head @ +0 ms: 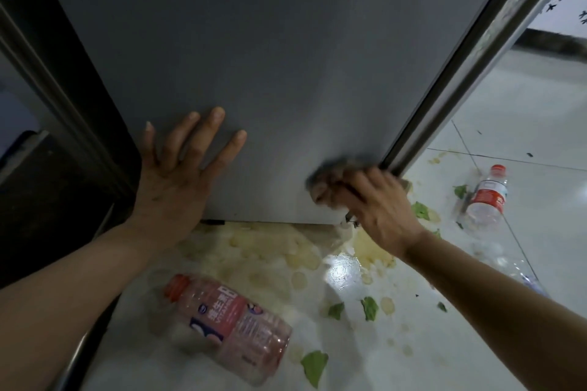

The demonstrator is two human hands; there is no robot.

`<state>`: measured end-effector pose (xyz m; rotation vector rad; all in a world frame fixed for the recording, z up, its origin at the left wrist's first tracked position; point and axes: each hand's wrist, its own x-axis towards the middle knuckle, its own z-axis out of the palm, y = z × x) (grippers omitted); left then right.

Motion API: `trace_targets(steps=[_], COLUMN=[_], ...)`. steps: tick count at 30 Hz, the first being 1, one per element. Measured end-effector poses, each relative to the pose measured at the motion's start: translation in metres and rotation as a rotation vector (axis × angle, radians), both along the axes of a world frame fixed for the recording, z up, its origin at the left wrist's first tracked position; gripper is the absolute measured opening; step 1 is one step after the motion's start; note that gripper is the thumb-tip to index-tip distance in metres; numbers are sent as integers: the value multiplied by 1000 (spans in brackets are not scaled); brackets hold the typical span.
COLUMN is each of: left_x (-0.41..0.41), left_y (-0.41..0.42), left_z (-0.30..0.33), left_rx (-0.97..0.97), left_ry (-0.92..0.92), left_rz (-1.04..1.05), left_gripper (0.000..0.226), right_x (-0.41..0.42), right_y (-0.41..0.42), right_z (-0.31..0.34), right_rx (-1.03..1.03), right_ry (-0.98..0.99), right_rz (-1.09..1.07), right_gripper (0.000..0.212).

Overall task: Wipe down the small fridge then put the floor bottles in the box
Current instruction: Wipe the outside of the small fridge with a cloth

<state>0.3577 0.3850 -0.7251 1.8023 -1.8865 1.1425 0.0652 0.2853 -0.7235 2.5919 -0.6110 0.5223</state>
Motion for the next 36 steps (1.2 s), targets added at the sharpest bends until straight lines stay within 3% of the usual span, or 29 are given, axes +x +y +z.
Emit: trace_targets(steps=[3, 5, 7, 10, 12, 15, 18, 21, 23, 28, 30, 32, 36], left_x=[-1, -3, -3, 1, 7, 18, 34, 48, 51, 48, 49, 53, 66], left_y=[1, 1, 2, 7, 10, 18, 29, 36, 35, 37, 38, 41, 50], left_z=[0, 2, 5, 8, 9, 7, 2, -3, -3, -1, 1, 4, 8], left_rx=[15, 28, 46, 89, 128, 149, 170, 174, 179, 226, 227, 240, 258], left_ry=[26, 38, 47, 56, 52, 36, 70, 73, 61, 84, 88, 108, 199], left_rz=[-19, -24, -32, -53, -58, -47, 13, 39, 29, 29, -5, -28, 32], left_gripper=[80, 81, 79, 79, 85, 86, 90, 85, 76, 68, 67, 72, 78], right_x=[26, 42, 47, 47, 53, 61, 77, 99, 105, 122, 132, 135, 143], right_y=[-5, -5, -2, 5, 14, 18, 12, 8, 8, 27, 38, 41, 28], right_z=[25, 19, -4, -40, -48, -38, -3, 15, 7, -35, -41, -31, 17], right_rx=[-77, -117, -153, -145, -116, -174, -195, -228, -279, -324, -279, -299, -293], right_ry=[-359, -472, -325, 269, 453, 312, -51, -251, -220, 370, 437, 363, -30], right_rz=[-63, -89, -32, 54, 13, 36, 47, 32, 40, 135, 97, 108, 119], right_gripper=[27, 31, 43, 71, 67, 51, 42, 46, 48, 54, 50, 41, 40])
